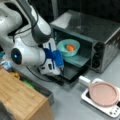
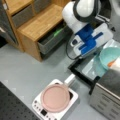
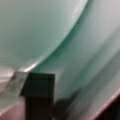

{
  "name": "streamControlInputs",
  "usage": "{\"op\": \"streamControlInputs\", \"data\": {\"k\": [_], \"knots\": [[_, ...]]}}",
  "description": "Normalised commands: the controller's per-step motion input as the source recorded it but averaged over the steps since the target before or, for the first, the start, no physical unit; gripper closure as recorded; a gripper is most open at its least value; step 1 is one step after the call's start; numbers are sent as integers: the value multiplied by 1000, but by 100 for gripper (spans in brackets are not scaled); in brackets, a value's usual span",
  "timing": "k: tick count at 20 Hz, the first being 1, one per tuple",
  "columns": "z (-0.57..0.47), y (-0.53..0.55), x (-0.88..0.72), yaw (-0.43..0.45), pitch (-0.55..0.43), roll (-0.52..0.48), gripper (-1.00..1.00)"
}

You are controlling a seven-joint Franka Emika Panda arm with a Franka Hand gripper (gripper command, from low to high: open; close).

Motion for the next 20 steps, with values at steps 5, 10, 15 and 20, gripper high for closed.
{"op": "streamControlInputs", "data": {"k": [5,10,15,20], "knots": [[3,-619,639,282,68,43,-100],[-21,-597,602,294,78,41,-100],[-59,-378,367,324,108,82,-100],[-29,-251,212,302,98,96,-100]]}}
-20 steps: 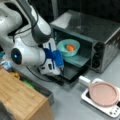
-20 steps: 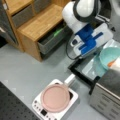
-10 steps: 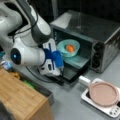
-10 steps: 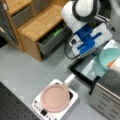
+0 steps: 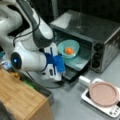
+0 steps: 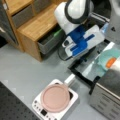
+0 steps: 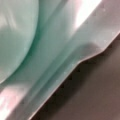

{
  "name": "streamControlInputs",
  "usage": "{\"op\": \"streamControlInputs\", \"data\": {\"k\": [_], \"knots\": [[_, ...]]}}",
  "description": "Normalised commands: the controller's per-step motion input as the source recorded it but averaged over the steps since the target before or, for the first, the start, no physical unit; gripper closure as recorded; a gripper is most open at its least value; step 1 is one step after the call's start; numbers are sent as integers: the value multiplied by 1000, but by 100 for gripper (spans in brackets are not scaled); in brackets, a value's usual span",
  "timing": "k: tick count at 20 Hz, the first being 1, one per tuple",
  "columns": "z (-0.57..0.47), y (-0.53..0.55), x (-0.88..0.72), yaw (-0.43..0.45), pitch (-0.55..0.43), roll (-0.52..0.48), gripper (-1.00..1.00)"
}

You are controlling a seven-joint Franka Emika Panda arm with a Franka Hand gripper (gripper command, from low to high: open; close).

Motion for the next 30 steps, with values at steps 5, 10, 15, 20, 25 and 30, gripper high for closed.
{"op": "streamControlInputs", "data": {"k": [5,10,15,20,25,30], "knots": [[-6,-229,201,290,88,94,-100],[0,-226,230,290,90,95,-100],[24,-258,254,295,102,90,-100],[35,-267,256,294,115,87,-100],[67,-252,249,288,135,78,-100],[149,-208,228,269,159,64,-100]]}}
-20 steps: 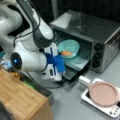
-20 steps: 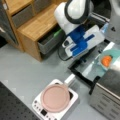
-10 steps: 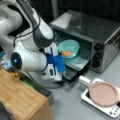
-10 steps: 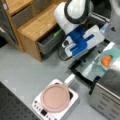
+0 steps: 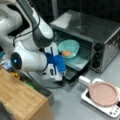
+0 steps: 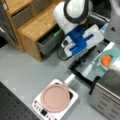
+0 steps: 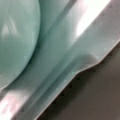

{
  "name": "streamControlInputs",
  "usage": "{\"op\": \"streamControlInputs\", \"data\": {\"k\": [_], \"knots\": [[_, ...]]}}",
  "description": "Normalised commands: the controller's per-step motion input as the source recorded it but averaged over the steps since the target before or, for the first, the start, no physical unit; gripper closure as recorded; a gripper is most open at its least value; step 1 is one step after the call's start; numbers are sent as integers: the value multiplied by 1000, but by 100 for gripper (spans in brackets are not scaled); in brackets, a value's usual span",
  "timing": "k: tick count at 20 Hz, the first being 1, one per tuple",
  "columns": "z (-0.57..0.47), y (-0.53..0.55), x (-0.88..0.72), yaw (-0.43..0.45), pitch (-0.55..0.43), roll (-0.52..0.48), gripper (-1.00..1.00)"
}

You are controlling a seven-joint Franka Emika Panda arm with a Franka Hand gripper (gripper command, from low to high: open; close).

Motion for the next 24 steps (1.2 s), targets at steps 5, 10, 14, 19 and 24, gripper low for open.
{"op": "streamControlInputs", "data": {"k": [5,10,14,19,24], "knots": [[166,-151,214,241,152,21,-100],[133,-97,177,172,134,-71,-100],[133,-45,151,149,111,-147,-100],[187,26,113,142,99,-197,-100],[199,97,54,127,82,-253,-100]]}}
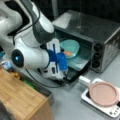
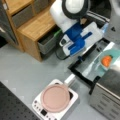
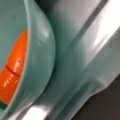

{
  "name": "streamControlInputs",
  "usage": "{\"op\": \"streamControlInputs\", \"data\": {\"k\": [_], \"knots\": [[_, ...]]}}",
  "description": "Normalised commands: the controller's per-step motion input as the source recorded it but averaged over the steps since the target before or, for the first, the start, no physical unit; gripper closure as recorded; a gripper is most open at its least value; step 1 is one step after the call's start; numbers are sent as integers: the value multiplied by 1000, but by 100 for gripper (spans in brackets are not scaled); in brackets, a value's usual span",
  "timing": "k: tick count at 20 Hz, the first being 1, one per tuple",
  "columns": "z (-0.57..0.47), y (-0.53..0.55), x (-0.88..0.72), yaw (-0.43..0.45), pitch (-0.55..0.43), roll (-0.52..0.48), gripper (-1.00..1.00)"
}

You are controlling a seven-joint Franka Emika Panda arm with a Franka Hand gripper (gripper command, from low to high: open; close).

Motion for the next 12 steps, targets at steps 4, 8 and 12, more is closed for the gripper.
{"op": "streamControlInputs", "data": {"k": [4,8,12], "knots": [[150,71,20,67,53,-366,-100],[115,71,-5,63,27,-314,-100],[82,114,-55,15,14,-326,-100]]}}
